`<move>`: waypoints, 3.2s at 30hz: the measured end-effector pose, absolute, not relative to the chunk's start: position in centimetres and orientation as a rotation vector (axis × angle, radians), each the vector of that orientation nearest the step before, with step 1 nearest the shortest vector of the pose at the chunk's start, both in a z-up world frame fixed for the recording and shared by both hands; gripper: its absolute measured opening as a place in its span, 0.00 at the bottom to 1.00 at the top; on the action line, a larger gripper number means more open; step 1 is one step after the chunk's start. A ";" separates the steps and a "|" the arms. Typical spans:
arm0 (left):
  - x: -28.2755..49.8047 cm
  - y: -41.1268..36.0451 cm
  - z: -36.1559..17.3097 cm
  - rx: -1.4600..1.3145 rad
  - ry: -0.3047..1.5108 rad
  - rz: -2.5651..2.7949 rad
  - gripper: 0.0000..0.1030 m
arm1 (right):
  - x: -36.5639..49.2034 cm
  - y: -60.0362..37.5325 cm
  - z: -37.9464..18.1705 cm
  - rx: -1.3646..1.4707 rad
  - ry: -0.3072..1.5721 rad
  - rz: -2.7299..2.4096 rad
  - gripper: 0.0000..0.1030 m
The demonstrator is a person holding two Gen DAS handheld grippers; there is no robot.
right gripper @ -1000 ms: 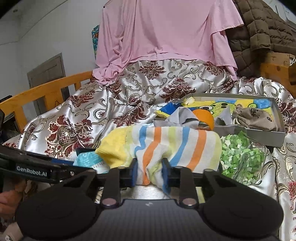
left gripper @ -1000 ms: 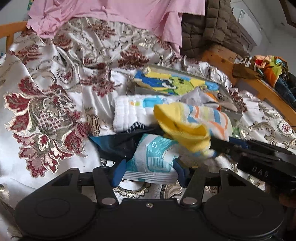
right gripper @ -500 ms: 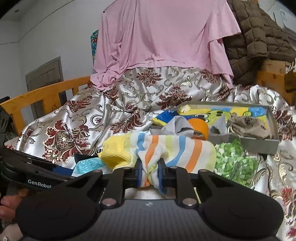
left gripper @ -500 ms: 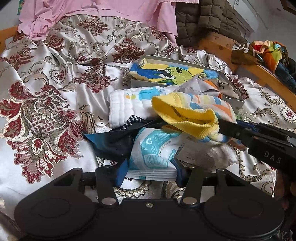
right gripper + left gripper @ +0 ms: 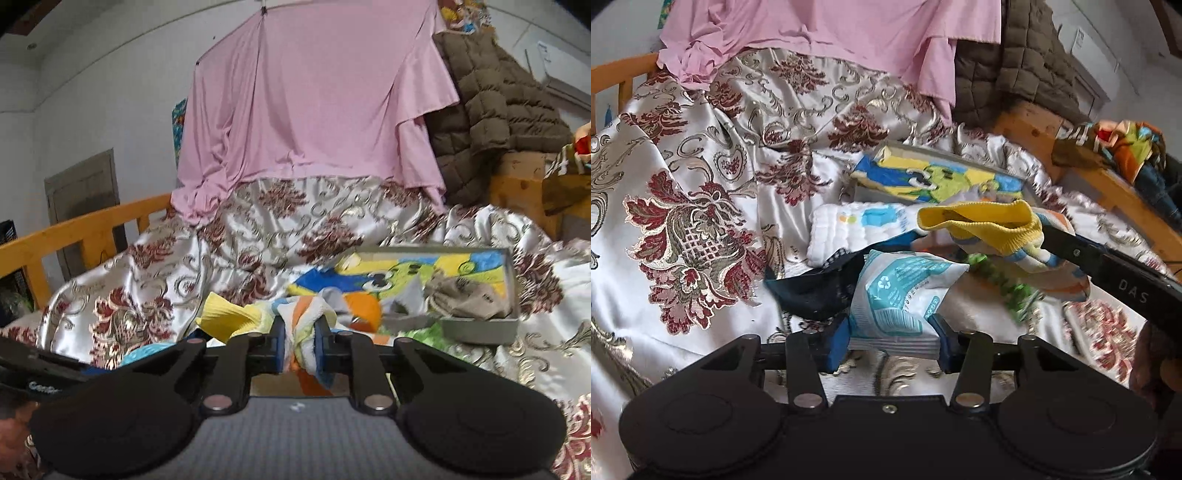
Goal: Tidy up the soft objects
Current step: 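Carry the striped sock and tissue packet into the painted tray and open both grippers, then lift both grippers away from the tray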
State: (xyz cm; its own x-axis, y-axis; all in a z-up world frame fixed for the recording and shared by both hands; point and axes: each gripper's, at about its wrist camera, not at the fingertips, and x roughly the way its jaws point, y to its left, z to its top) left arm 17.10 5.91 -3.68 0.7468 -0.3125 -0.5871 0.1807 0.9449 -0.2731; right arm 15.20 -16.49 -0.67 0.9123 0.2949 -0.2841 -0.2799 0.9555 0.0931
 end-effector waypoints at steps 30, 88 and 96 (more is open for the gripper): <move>40.7 -4.7 1.2 -0.219 0.571 -0.351 0.47 | 32.6 -26.6 3.2 0.092 0.304 0.142 0.17; 37.4 -3.8 1.6 -0.300 0.622 -0.343 0.97 | 27.4 -26.7 4.5 0.137 0.381 0.146 1.00; 32.5 -3.0 4.1 -0.274 0.512 -0.343 0.99 | 23.6 -26.3 6.6 0.167 0.334 0.148 1.00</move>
